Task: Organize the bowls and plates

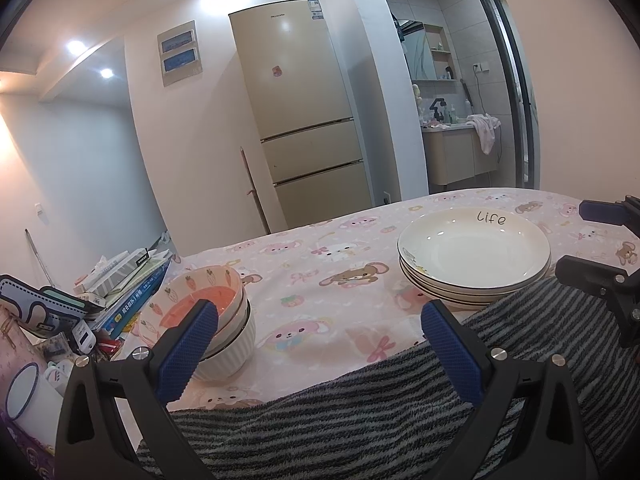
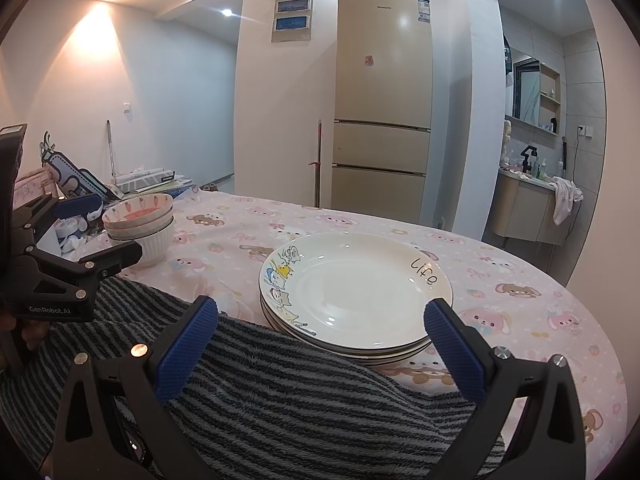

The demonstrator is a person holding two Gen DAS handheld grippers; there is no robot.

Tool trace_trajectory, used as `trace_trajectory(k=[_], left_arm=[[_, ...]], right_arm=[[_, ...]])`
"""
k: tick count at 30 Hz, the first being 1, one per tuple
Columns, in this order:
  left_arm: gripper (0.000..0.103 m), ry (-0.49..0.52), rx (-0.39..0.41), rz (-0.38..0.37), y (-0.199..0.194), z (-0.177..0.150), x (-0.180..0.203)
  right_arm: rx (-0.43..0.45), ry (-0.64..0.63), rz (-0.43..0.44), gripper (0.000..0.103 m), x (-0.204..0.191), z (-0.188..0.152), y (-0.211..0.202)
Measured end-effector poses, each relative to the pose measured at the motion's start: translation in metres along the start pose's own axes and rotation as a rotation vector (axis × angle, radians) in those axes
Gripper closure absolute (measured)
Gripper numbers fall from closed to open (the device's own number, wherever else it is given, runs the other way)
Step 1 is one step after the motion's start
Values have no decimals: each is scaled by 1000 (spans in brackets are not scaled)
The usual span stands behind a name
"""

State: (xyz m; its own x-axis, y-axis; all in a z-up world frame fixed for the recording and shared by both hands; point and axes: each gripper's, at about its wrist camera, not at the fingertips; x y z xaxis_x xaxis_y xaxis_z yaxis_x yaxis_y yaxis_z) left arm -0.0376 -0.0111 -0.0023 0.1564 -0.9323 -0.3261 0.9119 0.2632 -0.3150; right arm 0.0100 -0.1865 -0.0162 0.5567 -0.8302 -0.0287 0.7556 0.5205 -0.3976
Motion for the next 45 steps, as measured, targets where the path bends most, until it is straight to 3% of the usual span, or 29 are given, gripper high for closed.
trace_trajectory(k=[38,42,45], left_arm=[[0,-14,-6,-12,1,1,-1],[0,-98,-1,-56,-4,9,-23],[0,-129,-15,-82,-7,20,-50]], right_arm=[[3,14,2,0,0,-4,3],[39,1,-11,0,-2,0,-5],[41,-24,44,0,-8,18,-4]])
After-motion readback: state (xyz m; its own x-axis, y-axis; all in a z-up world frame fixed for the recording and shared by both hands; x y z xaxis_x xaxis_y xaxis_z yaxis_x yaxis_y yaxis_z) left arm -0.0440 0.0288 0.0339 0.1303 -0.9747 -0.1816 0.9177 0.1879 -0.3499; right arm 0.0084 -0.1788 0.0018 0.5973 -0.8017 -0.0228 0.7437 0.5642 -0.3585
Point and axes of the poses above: each gripper's, at about its wrist camera, not at the fingertips, and y roughly the way its jaws point, x to its right, z to its top, and after that the axes turned 15 degrees about z, right-handed
